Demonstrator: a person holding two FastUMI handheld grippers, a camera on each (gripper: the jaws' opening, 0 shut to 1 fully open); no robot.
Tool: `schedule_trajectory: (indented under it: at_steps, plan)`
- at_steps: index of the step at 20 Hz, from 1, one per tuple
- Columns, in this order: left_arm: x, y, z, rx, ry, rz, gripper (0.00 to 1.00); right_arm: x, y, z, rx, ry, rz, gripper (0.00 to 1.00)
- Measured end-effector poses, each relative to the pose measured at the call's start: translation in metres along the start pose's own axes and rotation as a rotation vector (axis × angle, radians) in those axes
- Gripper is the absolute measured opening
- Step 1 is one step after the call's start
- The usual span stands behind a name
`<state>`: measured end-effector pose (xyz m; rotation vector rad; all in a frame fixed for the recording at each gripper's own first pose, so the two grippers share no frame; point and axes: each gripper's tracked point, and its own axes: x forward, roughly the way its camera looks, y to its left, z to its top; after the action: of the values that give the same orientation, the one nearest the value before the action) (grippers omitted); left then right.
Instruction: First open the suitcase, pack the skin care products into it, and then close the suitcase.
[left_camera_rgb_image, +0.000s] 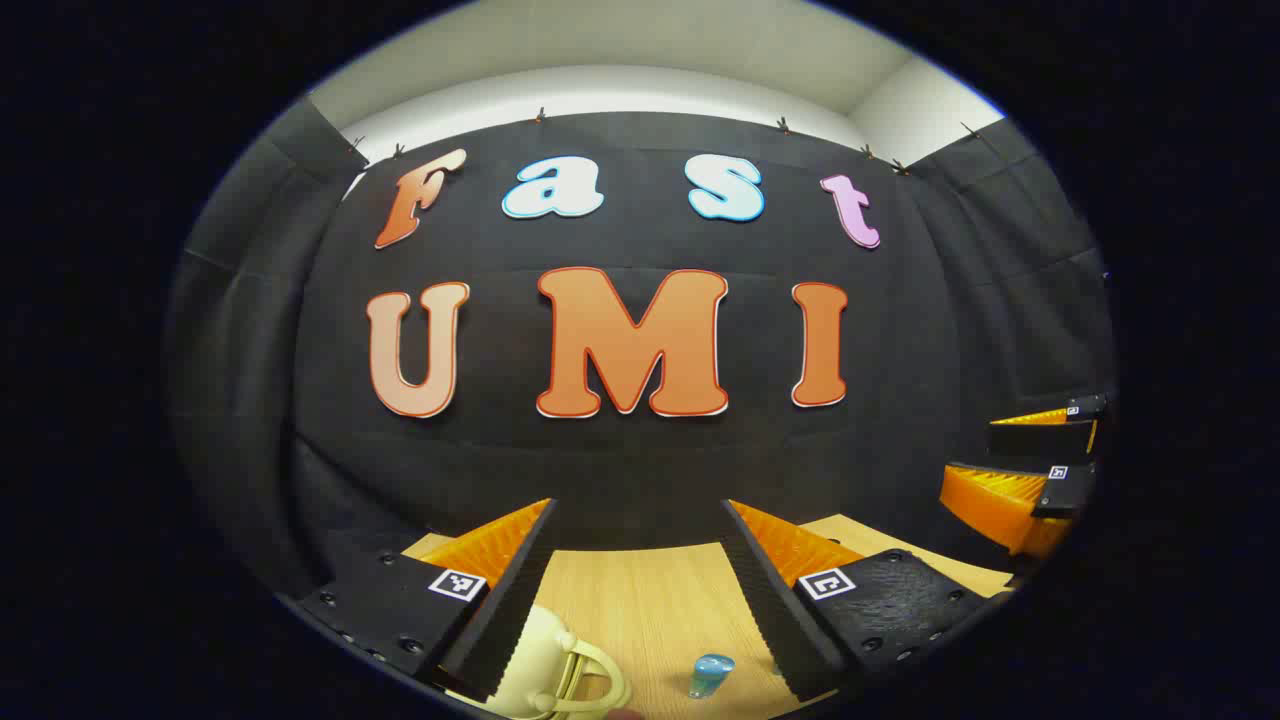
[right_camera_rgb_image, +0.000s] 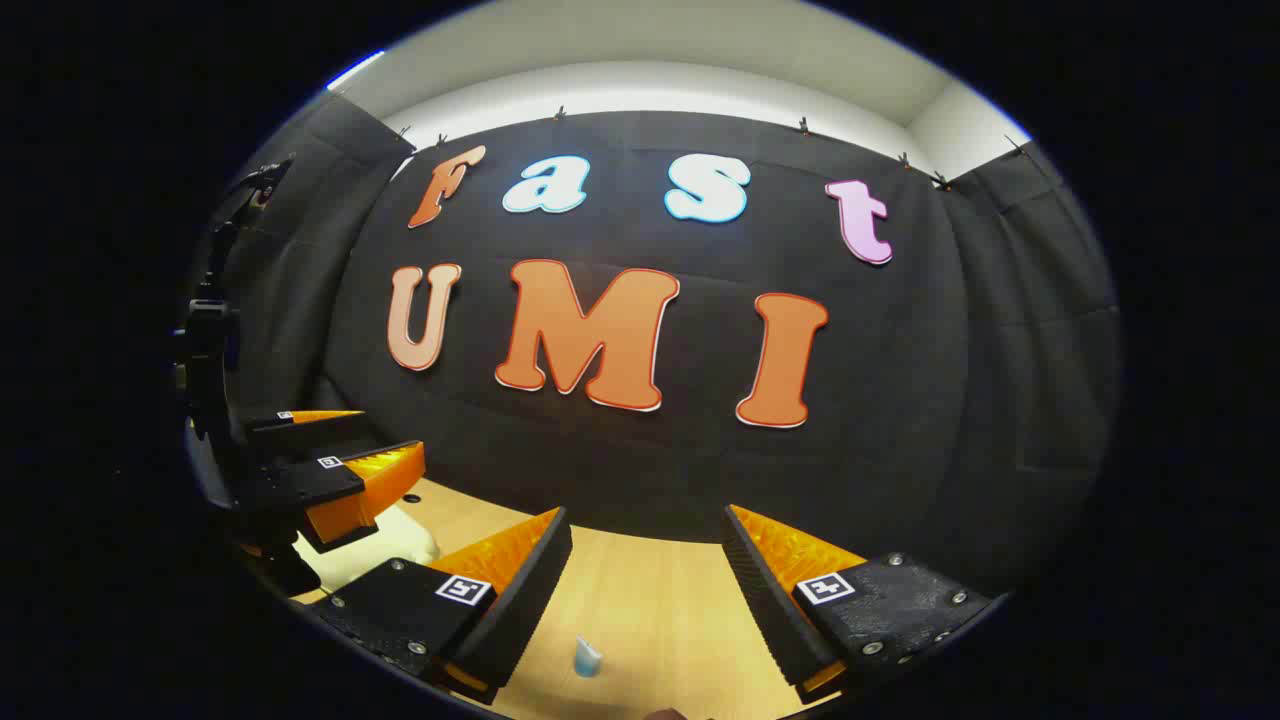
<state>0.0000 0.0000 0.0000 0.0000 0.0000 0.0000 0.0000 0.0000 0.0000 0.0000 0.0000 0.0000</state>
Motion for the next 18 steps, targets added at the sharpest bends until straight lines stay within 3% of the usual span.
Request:
schedule_trajectory:
  at_steps: [11, 18]
  plan:
    - [0.0, -0.014, 0.02, 0.062, -0.051, -0.004, 0.99, 0.008, 0.013, -0.009, 0.027, 0.006, 0.095, 0.95]
    - [0.004, -0.011, -0.001, 0.078, 0.015, 0.024, 0.97, 0.012, 0.009, -0.02, 0.024, 0.019, 0.109, 0.95]
